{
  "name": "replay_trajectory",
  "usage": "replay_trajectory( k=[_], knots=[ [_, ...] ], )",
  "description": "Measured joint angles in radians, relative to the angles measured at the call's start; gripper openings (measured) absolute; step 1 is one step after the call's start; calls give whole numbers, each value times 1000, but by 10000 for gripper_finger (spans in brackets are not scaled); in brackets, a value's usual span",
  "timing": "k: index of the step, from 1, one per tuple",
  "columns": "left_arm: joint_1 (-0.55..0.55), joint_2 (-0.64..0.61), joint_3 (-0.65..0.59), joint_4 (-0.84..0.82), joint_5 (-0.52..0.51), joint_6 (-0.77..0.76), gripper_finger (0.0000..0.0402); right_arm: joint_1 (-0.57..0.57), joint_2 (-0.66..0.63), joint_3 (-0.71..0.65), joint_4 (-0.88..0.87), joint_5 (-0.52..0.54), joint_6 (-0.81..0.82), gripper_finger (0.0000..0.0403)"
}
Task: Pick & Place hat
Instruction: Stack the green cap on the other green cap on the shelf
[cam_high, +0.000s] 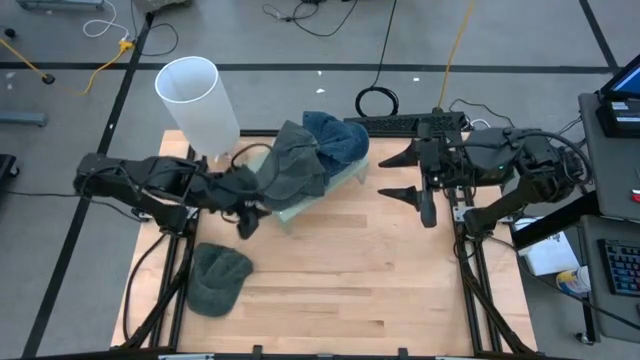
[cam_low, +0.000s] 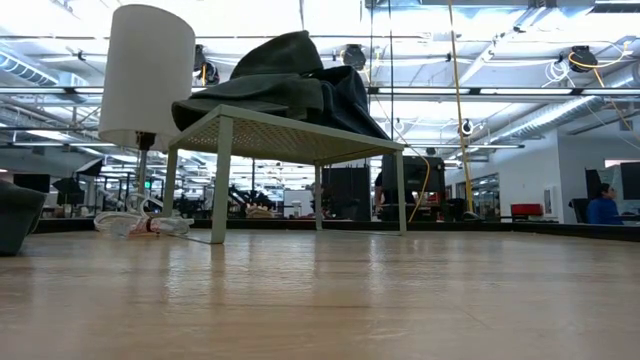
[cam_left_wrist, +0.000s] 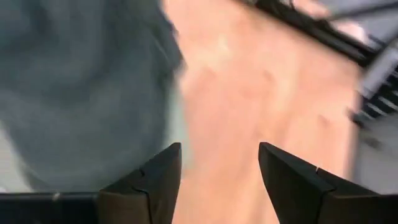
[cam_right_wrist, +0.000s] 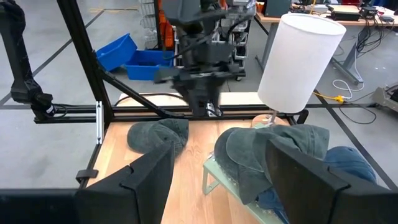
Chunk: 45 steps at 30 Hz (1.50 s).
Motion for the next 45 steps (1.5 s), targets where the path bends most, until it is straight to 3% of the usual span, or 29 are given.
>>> replay_trajectory(
  k=[9, 15, 20, 32, 39, 45],
  knots=[
    [-78, -25, -1, -91, 430, -159, 182, 0, 0, -113, 62, -1, 0, 244],
    [-145, -28, -1, -191, 591, -210, 159, 0, 1, -200, 126, -2, -29, 244],
    [-227, -25, -1, -252, 590, -162, 145, 0, 1, -216, 160, -2, -45, 244],
    [-482, 30, -1, -299, 330, -178, 136, 0, 0, -216, 184, -2, -45, 244],
    [-590, 117, -1, -419, 311, -213, 136, 0, 0, -215, 209, -2, -45, 244],
    [-660, 173, -26, -394, 311, -150, 136, 0, 0, -215, 239, -2, -44, 244]
  ],
)
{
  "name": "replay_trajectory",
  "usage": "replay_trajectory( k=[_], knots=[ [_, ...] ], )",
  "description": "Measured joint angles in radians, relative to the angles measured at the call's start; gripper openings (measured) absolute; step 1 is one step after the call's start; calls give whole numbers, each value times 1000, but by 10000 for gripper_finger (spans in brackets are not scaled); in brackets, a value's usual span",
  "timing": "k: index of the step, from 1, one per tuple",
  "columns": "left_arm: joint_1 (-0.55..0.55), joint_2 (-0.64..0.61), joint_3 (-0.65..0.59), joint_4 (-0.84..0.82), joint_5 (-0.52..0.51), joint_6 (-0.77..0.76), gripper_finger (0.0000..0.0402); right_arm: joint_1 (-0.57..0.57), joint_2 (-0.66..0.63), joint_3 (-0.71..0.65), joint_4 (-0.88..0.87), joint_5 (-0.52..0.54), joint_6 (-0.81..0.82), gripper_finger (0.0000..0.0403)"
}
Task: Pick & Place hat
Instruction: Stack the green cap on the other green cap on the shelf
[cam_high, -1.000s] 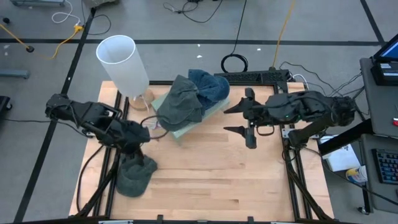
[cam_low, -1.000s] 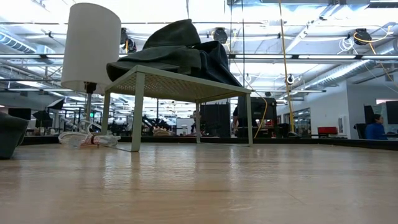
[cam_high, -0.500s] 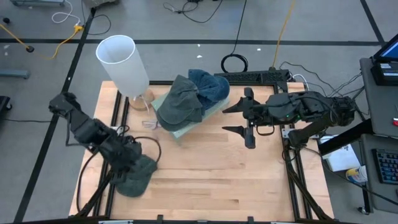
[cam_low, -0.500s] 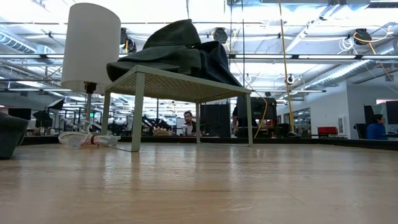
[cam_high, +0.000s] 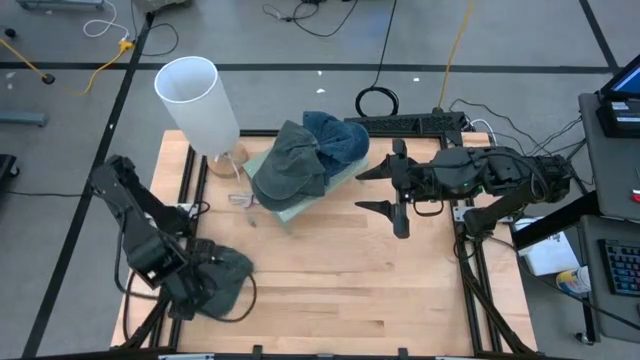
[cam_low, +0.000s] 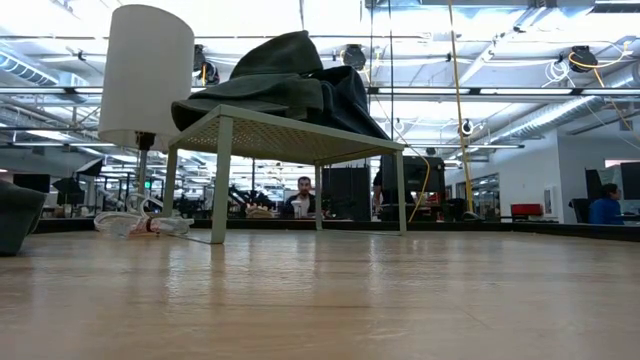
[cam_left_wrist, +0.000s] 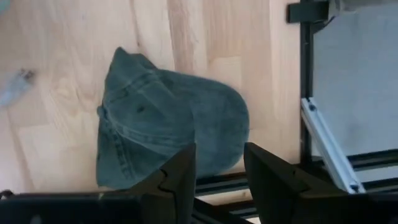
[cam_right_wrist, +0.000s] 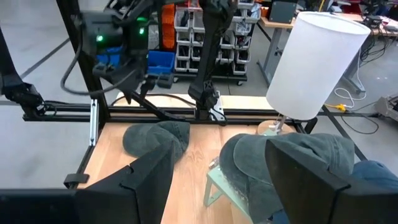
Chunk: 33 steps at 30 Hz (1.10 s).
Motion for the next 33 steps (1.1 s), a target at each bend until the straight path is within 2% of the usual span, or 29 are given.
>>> replay_trajectory(
  k=[5, 9, 12, 15, 22, 27, 33],
  knots=[
    [-42, 41, -22, -19, -96, -13, 136, 0, 0, 0, 15, 0, 0, 244],
    [-73, 61, -64, -4, -135, -71, 138, 0, 0, 0, 22, 0, 13, 244],
    [-84, 62, -115, 10, -137, -136, 156, 0, 0, 0, 21, 0, 40, 244],
    [-95, 62, -168, 33, -131, -182, 190, 2, 0, 0, 21, 0, 56, 244],
    [-113, 62, -269, 98, -133, -160, 262, 5, 0, -4, 21, 0, 60, 244],
    [-114, 62, -360, 146, -122, -190, 279, 9, 0, -28, 21, 0, 60, 244],
    [-114, 61, -461, 283, -87, -191, 271, 12, 0, -76, 21, -2, 81, 244]
  ],
)
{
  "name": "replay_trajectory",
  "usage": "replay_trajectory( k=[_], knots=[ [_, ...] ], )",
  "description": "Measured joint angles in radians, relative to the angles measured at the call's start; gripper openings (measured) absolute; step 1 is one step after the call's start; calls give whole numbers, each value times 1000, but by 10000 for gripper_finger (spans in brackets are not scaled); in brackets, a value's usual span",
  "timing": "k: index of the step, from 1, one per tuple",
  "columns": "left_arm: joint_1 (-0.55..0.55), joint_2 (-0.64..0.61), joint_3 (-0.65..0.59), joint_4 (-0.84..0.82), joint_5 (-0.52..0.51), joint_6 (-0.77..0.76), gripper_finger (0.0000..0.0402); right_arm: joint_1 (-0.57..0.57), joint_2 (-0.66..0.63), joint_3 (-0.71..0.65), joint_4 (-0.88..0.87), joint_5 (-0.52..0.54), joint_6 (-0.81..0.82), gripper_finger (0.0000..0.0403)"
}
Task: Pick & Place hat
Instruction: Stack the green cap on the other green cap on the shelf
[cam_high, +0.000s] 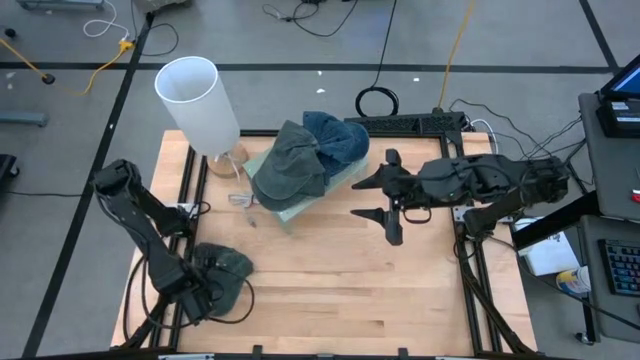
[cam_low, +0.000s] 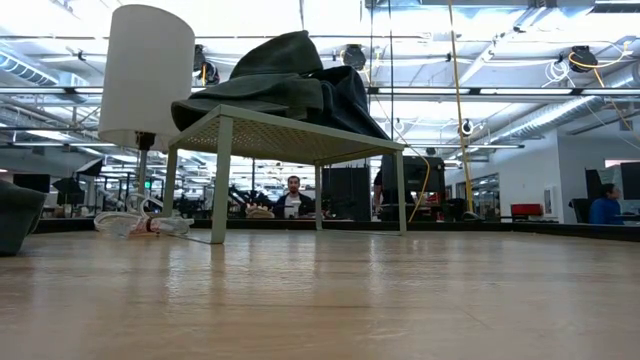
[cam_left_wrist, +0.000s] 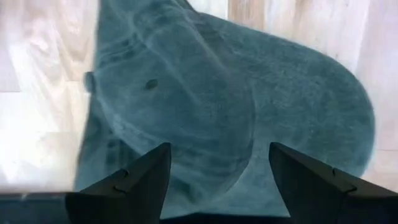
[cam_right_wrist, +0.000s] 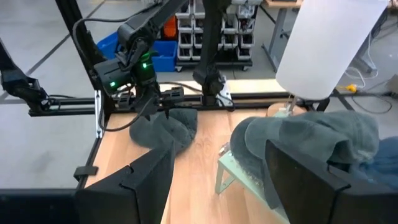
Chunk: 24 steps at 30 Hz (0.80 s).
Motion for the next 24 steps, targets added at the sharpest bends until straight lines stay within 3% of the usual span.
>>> replay_trajectory(
  k=[11, 15, 21, 24],
  knots=[
    [0, -1, -90, 84, 32, 10, 216, 11, 0, -27, 41, 2, -8, 244],
    [0, -1, -90, 95, 37, 23, 158, 28, 0, -27, 60, 2, -37, 244],
    [0, -1, -91, 115, 39, 56, 33, 33, 0, -27, 74, 3, -40, 244],
    [0, -1, -91, 115, 39, 58, 12, 32, 0, -27, 75, 4, -40, 244]
  ],
)
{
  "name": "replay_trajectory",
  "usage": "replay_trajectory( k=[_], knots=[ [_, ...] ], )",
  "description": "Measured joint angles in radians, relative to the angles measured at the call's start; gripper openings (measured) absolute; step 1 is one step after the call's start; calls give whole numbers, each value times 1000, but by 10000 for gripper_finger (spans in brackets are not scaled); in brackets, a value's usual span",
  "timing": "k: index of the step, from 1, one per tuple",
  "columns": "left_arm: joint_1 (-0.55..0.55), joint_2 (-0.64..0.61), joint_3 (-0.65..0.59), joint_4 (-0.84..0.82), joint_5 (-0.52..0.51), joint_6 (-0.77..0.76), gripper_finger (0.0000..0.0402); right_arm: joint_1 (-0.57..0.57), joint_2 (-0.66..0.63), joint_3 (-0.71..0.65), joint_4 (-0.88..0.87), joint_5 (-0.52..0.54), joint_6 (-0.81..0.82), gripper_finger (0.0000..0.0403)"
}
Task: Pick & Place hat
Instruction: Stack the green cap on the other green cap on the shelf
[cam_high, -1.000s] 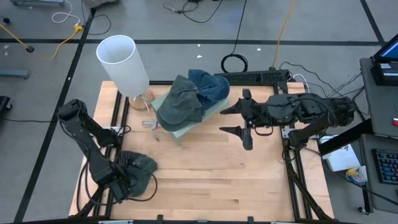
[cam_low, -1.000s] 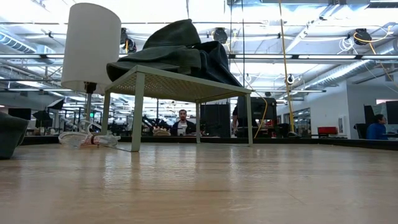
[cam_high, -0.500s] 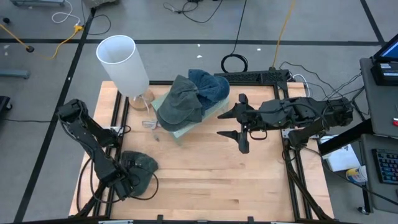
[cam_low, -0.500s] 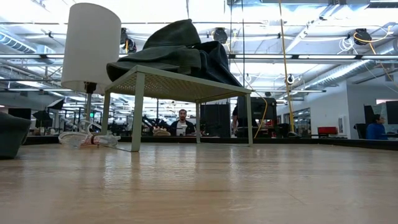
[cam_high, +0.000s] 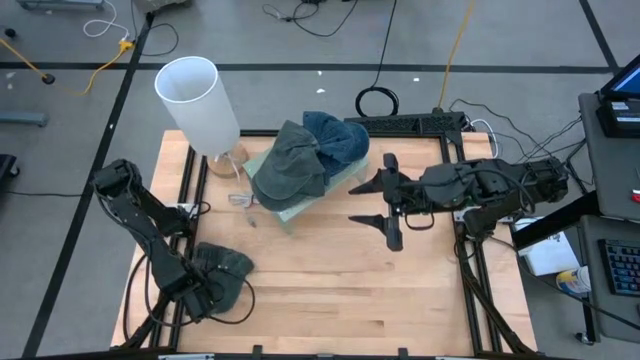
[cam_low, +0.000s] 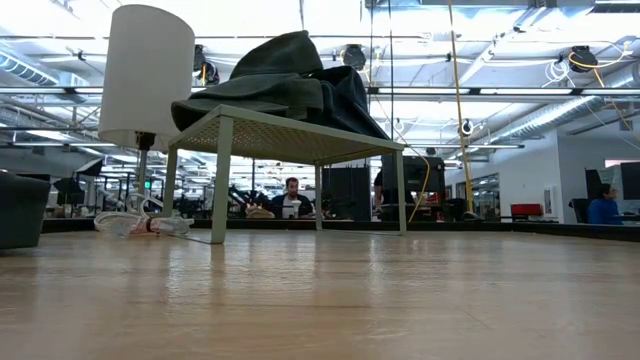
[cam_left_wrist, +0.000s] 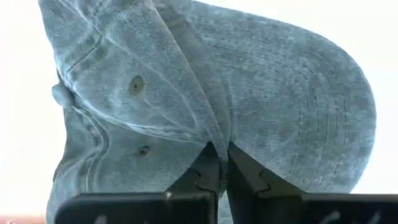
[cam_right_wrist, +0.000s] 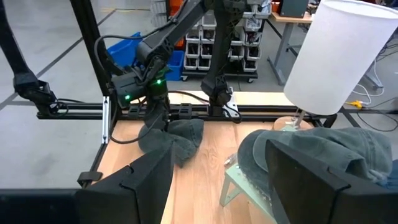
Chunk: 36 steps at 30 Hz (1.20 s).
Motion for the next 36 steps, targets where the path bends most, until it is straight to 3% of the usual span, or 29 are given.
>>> replay_trajectory(
  k=[7, 19, 29, 36],
  knots=[
    [0, -5, 60, -167, -63, 5, 6, 0, -3, 0, 0, 0, 0, 244],
    [0, -8, 381, -571, -296, 218, 3, 0, -40, 0, 30, 1, -21, 244],
    [15, -40, 558, -573, -363, 415, 3, 0, -77, 0, 87, 1, -69, 244],
    [150, -40, 669, -571, -419, 596, 3, 0, -103, 0, 98, 1, -77, 244]
  ],
)
